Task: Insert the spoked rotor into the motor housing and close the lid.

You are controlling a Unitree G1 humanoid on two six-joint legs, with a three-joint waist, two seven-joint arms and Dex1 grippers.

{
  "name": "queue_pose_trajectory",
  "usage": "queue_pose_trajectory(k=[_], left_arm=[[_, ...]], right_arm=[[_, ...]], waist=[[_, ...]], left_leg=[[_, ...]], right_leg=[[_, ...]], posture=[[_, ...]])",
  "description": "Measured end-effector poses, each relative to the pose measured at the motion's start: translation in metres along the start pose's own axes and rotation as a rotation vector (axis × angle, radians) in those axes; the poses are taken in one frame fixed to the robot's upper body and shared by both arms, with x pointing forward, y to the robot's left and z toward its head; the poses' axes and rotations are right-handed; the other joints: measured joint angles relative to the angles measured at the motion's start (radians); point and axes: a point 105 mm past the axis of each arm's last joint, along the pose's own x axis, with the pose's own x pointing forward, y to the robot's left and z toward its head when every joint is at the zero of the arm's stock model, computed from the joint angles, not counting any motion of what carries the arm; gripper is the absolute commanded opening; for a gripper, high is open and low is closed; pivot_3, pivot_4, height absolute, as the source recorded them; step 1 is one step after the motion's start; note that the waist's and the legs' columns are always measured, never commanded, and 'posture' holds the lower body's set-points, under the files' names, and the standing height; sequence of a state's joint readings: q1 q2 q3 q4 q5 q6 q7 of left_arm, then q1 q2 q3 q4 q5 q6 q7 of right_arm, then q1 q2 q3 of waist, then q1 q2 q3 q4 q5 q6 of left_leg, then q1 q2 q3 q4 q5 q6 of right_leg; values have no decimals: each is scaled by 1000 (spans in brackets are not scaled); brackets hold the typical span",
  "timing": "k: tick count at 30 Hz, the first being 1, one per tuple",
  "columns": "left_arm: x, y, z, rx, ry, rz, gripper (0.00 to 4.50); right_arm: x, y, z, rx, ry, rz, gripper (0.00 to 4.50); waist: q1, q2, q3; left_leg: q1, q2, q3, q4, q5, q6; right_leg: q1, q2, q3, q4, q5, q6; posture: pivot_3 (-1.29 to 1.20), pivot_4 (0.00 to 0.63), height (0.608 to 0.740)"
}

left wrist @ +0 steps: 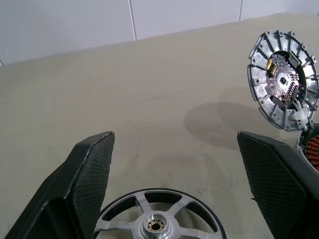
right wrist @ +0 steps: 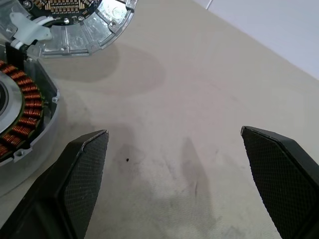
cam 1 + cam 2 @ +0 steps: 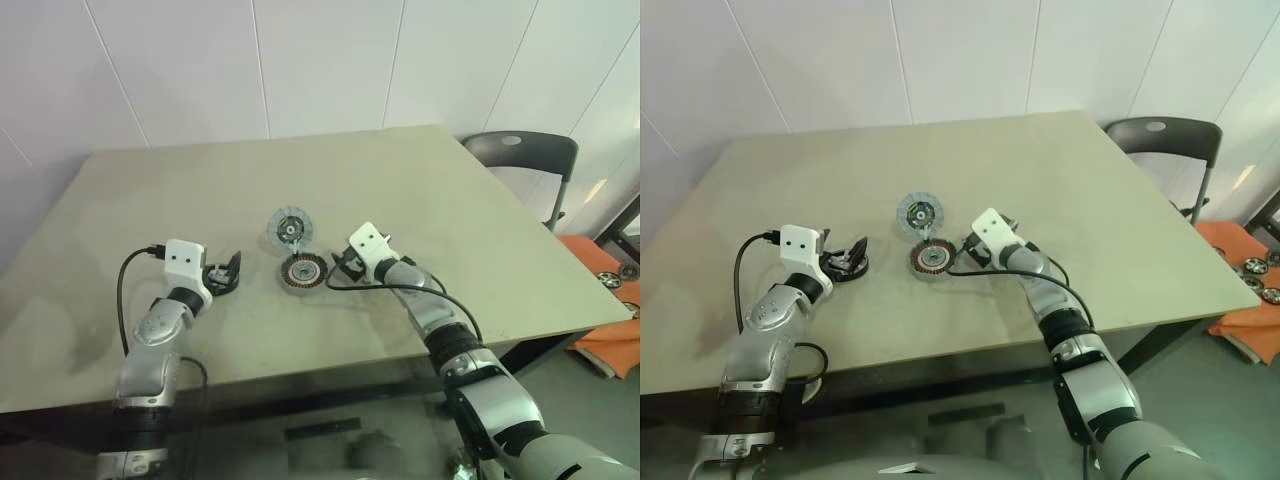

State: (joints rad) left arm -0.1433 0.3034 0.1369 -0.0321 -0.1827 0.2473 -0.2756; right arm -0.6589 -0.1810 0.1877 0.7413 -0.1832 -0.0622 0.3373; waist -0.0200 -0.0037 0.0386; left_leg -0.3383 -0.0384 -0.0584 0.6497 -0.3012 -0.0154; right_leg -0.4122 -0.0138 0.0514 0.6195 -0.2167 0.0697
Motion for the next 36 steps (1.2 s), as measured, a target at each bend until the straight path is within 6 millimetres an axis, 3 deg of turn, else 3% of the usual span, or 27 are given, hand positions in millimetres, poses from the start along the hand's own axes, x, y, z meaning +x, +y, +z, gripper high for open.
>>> queue_pose_trajectory(k=[36], left_arm=[[2,2,0,-1,1,19,4184]], right_arm=[[2,-2,5,-8,-15,-8,4439]], waist=[[3,0,0]], left_leg=[[1,0,0,4,0,0]], right_leg=[[3,0,0,1,0,0]], posture=[[0,0,740]])
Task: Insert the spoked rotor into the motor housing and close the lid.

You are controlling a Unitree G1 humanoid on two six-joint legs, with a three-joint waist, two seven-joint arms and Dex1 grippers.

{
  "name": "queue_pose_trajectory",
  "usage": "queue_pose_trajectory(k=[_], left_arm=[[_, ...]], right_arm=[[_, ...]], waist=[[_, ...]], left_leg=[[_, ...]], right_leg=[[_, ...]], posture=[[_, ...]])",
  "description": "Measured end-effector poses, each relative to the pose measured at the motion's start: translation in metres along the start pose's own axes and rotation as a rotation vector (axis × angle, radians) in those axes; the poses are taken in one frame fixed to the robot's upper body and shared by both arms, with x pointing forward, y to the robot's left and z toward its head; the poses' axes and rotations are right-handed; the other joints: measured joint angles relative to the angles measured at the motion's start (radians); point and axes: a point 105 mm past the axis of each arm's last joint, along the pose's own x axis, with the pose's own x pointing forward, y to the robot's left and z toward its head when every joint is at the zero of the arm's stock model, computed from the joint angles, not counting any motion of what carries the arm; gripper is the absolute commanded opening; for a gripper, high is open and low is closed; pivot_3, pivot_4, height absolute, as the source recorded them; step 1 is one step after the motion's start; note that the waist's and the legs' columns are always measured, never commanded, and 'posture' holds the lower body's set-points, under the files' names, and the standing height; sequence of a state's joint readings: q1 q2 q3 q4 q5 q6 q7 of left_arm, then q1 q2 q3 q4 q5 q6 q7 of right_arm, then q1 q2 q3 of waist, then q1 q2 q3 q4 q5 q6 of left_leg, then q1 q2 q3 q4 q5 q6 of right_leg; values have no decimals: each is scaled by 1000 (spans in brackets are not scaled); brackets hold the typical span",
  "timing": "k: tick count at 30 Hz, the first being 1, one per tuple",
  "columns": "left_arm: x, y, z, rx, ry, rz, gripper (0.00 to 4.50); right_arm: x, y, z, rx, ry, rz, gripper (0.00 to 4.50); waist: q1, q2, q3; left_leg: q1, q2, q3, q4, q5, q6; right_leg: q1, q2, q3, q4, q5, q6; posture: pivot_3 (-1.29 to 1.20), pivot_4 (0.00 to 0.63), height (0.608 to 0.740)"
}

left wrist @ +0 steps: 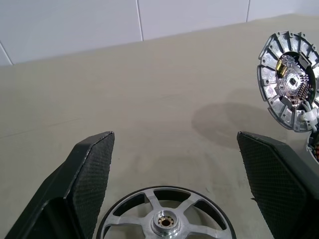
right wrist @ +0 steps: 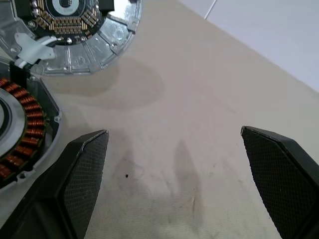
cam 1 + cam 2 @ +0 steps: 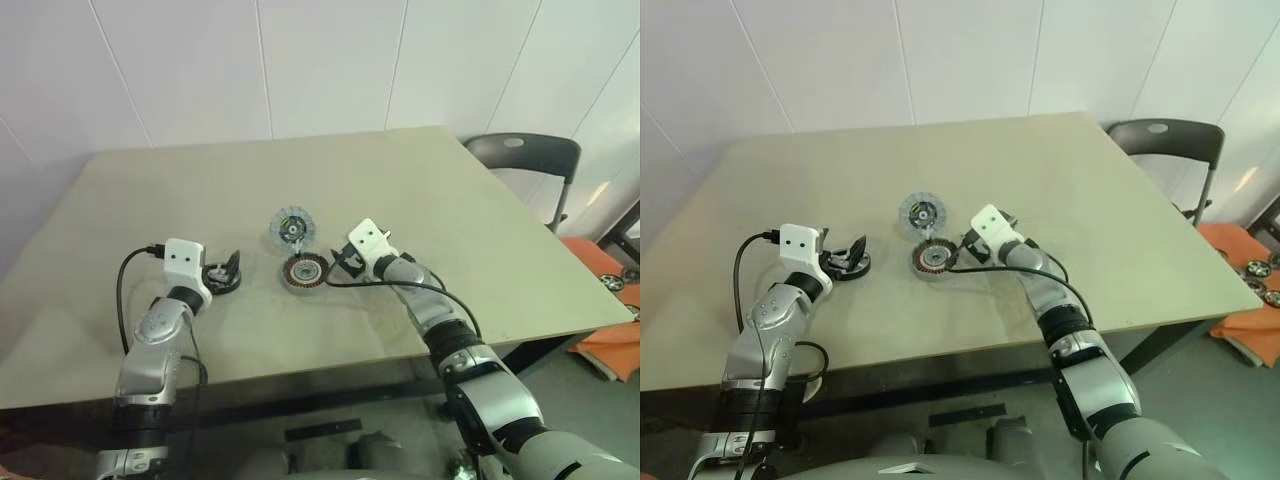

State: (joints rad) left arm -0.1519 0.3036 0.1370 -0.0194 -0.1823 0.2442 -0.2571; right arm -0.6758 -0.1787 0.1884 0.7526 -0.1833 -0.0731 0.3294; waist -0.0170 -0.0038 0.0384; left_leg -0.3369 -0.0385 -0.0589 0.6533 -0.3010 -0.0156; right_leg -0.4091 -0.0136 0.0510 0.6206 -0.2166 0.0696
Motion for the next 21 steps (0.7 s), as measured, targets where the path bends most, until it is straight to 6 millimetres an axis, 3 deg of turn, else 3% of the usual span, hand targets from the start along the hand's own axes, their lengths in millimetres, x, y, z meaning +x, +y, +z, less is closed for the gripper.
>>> queue_pose_trajectory(k=[21], left_arm=[[0,0,2,3,-12,2,4184]], right_arm=[[0,1,-2,-1,6,4,4439]], waist=[[-3,0,0]], left_leg=[[-1,0,0,0,0,0]], right_leg=[[-2,1,0,2,0,0]], posture=[[0,0,740]])
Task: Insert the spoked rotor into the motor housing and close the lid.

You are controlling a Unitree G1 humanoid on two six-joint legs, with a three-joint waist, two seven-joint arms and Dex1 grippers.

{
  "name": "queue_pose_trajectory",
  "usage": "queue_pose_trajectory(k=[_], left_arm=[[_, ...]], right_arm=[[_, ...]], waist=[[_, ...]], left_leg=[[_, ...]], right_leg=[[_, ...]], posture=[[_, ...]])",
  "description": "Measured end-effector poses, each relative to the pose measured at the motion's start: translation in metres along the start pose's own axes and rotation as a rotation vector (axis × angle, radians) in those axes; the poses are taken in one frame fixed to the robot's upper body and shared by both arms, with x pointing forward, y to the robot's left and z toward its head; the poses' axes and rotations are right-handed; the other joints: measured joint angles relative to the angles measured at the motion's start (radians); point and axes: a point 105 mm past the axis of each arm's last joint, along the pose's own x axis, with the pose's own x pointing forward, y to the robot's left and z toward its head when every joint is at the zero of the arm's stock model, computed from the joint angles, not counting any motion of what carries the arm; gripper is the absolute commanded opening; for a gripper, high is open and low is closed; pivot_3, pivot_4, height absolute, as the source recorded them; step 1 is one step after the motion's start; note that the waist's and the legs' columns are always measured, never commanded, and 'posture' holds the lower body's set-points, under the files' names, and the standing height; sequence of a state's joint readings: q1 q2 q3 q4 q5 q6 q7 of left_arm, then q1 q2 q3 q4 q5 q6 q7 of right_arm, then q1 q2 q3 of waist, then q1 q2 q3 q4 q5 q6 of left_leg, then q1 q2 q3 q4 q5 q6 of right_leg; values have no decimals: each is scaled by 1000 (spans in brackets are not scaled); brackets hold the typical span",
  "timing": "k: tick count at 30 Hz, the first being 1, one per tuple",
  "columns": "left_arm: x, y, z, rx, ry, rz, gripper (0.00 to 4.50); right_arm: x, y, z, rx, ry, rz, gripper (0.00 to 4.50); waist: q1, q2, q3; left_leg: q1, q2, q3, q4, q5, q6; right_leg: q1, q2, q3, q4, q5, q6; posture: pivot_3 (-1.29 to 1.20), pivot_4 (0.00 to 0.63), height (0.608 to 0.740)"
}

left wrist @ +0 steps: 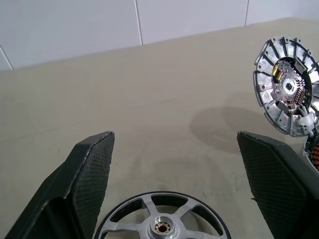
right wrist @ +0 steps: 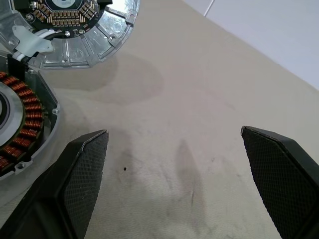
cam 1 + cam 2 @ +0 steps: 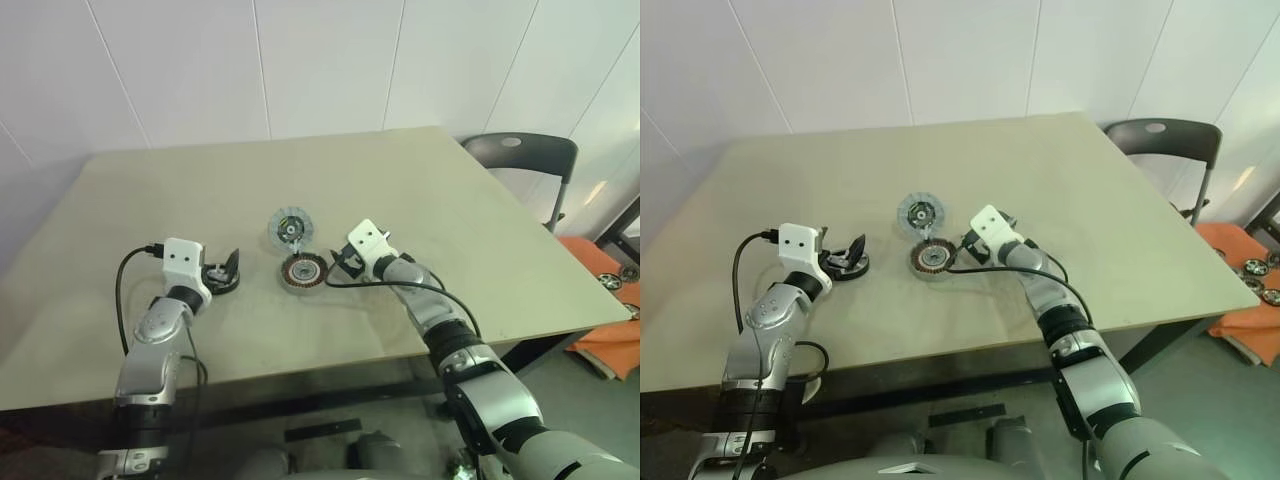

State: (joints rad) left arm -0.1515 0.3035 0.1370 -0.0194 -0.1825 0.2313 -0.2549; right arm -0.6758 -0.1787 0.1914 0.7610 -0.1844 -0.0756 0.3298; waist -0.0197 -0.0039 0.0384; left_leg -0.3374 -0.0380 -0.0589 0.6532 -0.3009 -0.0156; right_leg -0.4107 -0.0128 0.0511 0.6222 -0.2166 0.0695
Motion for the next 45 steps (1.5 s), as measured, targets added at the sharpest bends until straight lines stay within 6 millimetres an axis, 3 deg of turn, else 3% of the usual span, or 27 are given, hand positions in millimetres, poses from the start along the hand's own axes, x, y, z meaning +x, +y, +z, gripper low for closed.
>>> queue_pose_trajectory(k=[45], left_arm=[[-4,1,-6,-2,18,3,4184]], right_arm=[[0,0,0,-2,0,1,4439]], waist=[[1,0,0]], left_leg=[[0,0,0,-1,0,0]], right_leg=[[0,0,0,-1,0,0]], posture=[[0,0,740]])
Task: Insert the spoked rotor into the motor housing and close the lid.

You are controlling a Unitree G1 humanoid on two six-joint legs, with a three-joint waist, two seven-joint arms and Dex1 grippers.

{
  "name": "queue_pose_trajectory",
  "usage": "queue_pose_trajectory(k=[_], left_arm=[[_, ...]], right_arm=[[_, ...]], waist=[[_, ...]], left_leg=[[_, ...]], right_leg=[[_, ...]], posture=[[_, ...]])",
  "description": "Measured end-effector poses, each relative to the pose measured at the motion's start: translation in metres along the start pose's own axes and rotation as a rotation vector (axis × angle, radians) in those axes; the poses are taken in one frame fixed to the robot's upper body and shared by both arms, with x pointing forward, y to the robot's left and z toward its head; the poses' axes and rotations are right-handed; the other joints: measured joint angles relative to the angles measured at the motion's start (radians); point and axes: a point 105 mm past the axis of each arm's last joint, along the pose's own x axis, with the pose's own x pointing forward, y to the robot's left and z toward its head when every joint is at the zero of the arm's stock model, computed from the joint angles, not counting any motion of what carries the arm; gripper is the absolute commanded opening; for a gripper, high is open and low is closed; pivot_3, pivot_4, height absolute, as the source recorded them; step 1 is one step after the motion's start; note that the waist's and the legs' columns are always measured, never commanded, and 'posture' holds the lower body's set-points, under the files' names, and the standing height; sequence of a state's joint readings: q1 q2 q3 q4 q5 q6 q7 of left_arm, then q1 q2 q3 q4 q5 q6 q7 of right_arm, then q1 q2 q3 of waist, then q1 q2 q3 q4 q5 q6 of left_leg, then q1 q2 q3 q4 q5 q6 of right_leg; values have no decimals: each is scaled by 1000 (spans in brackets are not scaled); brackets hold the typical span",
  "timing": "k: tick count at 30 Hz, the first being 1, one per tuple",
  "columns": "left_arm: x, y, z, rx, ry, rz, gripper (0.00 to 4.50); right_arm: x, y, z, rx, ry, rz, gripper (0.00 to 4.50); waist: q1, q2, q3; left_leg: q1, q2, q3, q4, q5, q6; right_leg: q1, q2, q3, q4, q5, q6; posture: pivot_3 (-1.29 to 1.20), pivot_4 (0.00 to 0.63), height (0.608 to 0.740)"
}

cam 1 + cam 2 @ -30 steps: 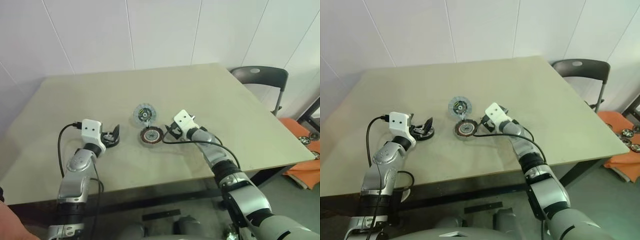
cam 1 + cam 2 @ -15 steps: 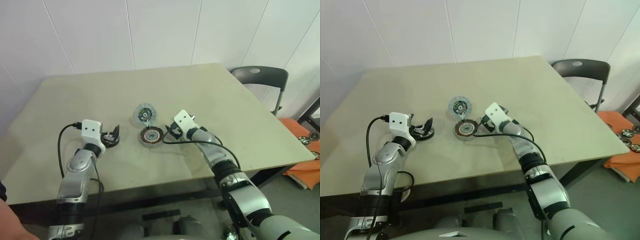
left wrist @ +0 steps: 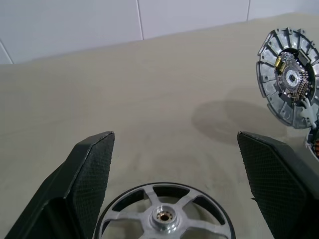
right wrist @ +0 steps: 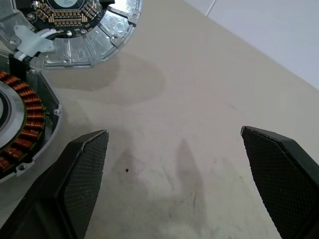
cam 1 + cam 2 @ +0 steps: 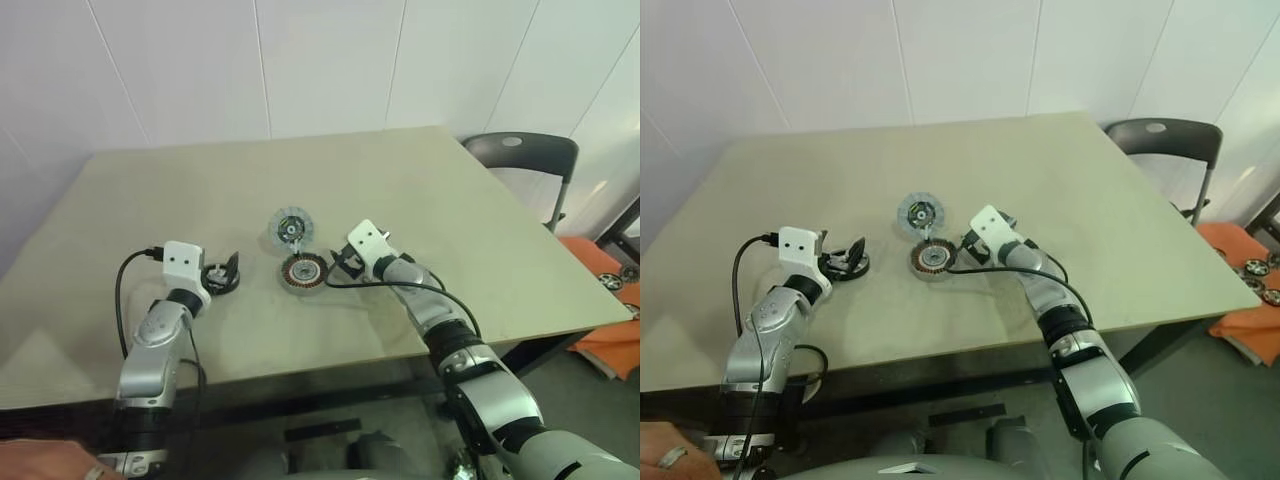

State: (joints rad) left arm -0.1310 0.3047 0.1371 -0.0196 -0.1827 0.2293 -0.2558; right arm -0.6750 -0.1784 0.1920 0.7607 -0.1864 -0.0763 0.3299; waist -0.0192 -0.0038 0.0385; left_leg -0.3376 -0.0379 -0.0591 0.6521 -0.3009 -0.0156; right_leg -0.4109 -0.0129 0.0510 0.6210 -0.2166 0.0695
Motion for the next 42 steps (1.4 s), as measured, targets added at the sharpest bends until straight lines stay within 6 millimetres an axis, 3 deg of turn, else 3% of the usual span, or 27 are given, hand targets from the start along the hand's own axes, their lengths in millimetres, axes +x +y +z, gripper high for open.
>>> queue_pose_trajectory(k=[21,34,42], left_arm=[[0,0,0,-1,0,-1,4184],[0,-1,0,-1,-1,-3,4184],[1,-1,0,-1,-1,-3,4184]], right_arm=[[-1,-1,-1,-5,-1,-14,4439],[-9,-51,10,10,-61,-290,4439],[-10,-54,9,14,-64,-309,4439]], waist=[[0,0,0],[-1,0,0],[-2,0,0]], left_leg=[[0,0,0,0,0,0],[0,0,0,0,0,0],[0,0,0,0,0,0]], right_leg=[[0,0,0,-1,0,0],[0,0,0,-1,0,0],[0,0,0,-1,0,0]], posture=[[0,0,740],[0,0,740],[0,0,740]])
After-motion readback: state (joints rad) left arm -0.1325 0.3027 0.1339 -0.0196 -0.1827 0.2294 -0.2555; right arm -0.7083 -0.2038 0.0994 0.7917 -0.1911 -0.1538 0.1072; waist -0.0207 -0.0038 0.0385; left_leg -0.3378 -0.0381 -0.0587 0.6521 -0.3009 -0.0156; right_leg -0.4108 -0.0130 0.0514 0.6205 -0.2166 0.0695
